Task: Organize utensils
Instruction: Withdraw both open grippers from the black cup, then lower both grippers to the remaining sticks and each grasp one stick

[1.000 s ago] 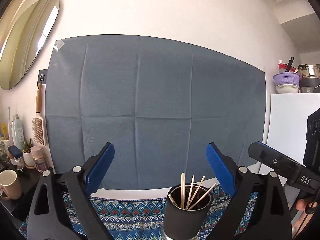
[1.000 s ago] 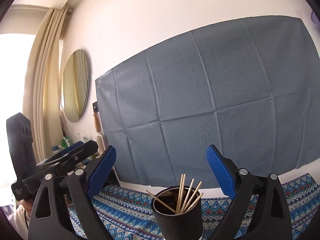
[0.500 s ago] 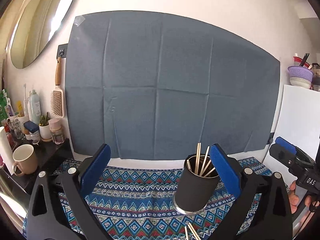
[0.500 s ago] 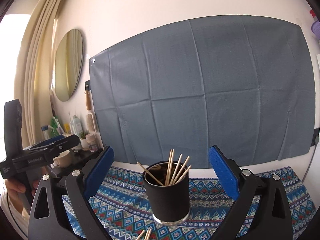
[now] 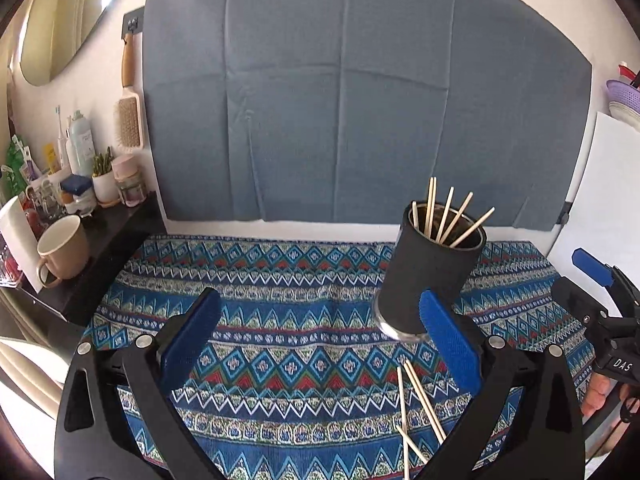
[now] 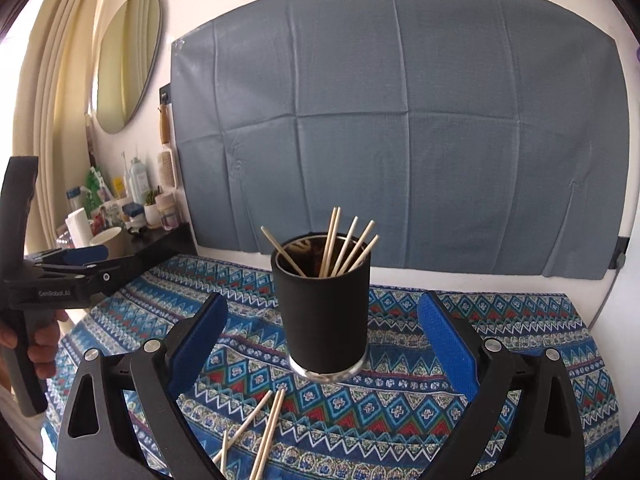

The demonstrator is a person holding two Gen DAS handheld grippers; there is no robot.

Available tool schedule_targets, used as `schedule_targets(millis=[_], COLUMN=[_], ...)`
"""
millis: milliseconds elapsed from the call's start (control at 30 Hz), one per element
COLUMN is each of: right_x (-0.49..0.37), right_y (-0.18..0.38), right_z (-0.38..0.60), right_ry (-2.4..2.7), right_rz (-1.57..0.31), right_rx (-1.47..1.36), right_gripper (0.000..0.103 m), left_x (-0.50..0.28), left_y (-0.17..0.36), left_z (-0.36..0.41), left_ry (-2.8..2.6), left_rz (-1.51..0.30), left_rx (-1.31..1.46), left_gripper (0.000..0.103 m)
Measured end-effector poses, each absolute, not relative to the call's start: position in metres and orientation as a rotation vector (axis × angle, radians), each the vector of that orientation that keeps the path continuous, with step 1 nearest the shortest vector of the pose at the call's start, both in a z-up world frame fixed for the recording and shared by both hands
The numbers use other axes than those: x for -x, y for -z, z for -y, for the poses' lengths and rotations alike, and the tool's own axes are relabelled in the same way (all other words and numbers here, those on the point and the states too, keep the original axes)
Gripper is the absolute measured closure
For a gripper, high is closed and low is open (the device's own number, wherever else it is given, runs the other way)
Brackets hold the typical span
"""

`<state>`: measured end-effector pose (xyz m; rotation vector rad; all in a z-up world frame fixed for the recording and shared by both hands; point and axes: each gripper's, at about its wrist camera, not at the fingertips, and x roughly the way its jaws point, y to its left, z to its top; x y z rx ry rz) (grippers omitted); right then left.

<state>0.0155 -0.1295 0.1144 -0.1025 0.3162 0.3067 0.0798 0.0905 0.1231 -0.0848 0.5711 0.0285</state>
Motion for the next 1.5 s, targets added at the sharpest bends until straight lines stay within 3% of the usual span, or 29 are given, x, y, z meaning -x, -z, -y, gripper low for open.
schedule_targets(millis=[333,667,933,1000,1033,1267,1500], right_x=[-0.034,-0.043,0.004,0.019,0.024,0.052,0.071], right_y=[-0.053,-0.002,0.020,0.026,0.027,0.031,0.028], right_z=[0.125,0.120,0.110,0.109,0.108,0.096,0.090], right_ry=[-0.274,-0.353,-0.462,-0.492,-0.500,-0.571,-0.610], right_rz=[-0.532,-0.769,-0.880,-0.894,-0.902,-0.928,-0.932], right_rx=[0.203,0.250,0.338,0.356,0.368,0.411,0.453], right_gripper=[0.011,0.012,0.014,0.019,0.028,0.038,0.041], left_x=[-0.072,-0.065,-0.068,-0.068,-0.068,-0.072,-0.069], left_y=[-0.066,-0.026,-0.003,0.001,0.003,0.010,0.008], left_z=[-0.078,-0.063,-0.059,-0.057,-0.057,-0.047,-0.041], left_ry=[-0.024,-0.011,0.033,0.038,0.042,0.065,0.078], left_rz=[-0.887,-1.007,-1.077,-1.081,-1.086,-1.108,-1.100], left_rx=[0.078,0.020,0.029,0.027,0.030,0.014,-0.018], left_gripper=[0.006,0.006,0.006,0.006,0.006,0.006,0.006])
